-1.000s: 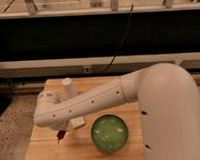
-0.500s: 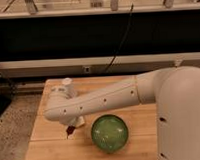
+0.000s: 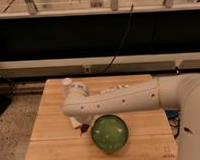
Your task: Place the pepper in the ceramic bowl
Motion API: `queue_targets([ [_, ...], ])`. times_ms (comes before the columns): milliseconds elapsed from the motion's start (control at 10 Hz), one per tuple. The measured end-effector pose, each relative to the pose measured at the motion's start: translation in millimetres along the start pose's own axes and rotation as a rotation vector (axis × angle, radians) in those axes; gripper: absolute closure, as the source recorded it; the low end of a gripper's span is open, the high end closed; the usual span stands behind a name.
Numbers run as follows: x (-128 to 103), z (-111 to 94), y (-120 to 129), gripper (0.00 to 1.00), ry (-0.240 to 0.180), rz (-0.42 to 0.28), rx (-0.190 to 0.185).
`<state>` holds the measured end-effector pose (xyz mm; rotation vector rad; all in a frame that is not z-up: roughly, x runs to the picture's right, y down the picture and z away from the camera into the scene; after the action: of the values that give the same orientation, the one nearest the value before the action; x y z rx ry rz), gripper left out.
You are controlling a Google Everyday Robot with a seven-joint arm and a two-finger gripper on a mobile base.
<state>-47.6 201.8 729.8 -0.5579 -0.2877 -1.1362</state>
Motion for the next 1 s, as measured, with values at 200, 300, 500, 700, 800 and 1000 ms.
queue_targets([
  [200, 9, 6, 27, 1.0, -0.011, 0.056, -0.023],
  [300, 11, 9, 40, 1.0, -0.017, 0.083, -0.034],
  [500, 12, 16, 57, 0.96, -0.03, 0.135, -0.053],
  [700, 12, 29, 77, 0.75, -0.047, 0.19, -0.076],
  [800, 12, 37, 84, 0.65, -0.055, 0.215, -0.083],
  [1000, 9, 52, 95, 0.44, -0.075, 0.25, -0.095],
])
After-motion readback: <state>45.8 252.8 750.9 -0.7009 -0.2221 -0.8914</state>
